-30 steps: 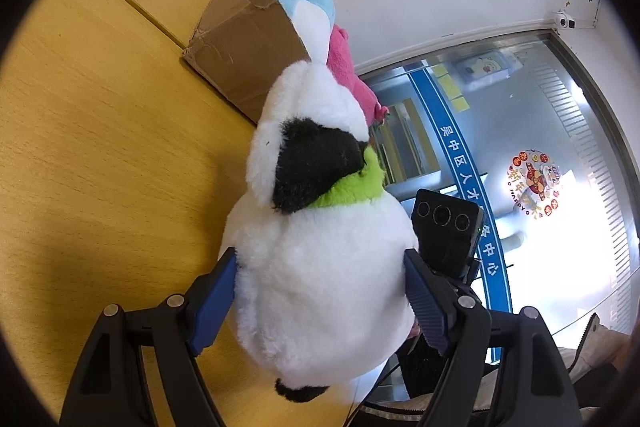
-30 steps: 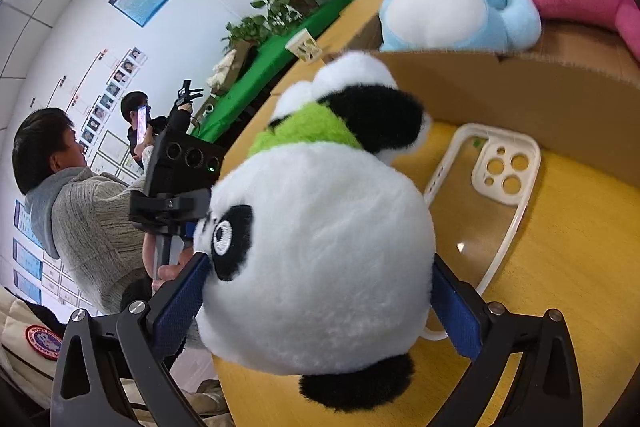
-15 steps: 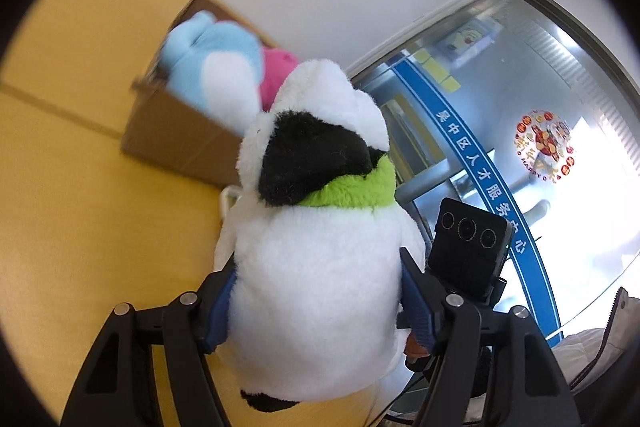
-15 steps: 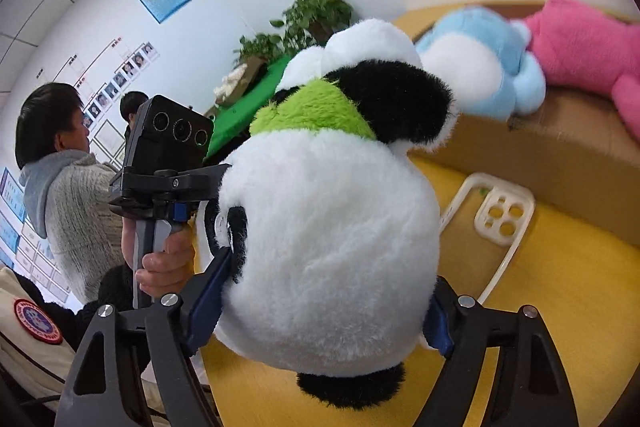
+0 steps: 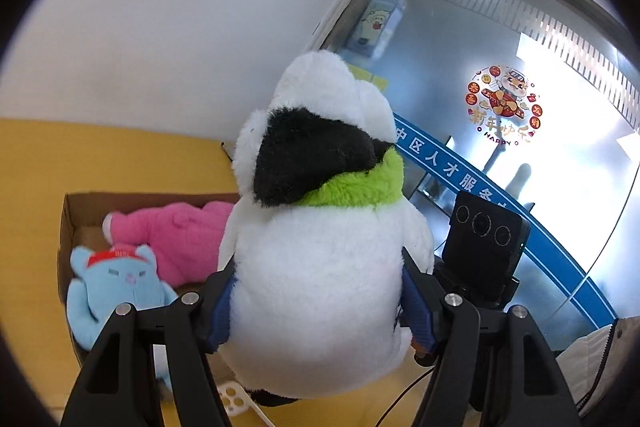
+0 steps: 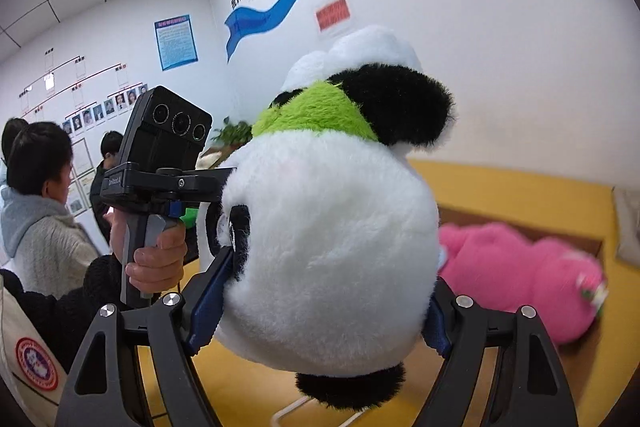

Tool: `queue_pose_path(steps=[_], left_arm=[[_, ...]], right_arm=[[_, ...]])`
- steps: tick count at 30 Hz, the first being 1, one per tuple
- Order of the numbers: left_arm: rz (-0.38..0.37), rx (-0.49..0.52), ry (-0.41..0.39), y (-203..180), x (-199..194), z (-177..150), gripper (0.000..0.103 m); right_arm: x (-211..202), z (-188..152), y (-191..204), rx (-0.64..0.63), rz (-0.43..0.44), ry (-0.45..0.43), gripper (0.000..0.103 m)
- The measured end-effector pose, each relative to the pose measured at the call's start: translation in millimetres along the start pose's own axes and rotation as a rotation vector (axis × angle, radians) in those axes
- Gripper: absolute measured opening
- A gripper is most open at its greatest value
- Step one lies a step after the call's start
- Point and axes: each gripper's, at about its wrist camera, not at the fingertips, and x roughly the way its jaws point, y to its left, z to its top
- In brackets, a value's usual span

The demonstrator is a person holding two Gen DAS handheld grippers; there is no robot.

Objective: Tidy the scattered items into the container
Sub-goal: 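Carry the panda plush over the box and lower it beside the cat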

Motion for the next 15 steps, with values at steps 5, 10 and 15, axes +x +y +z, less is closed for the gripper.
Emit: queue_pose_path(steps=[5,10,15], left_arm=[[0.015,-0.043,0.079,39,58,15,0.068],[0.042,-0.167,0.163,91,99,-25,0.068],[0.082,-0.246,0.239,114,118,-61,0.068]], right_arm=[[10,5,-54,0.066,-0.038,-0.017,0.084],[39,-38,-100,0.208,-0.046,0.032,0.084],[55,-90,-131,0.316,-0.022,0.105,0.084]])
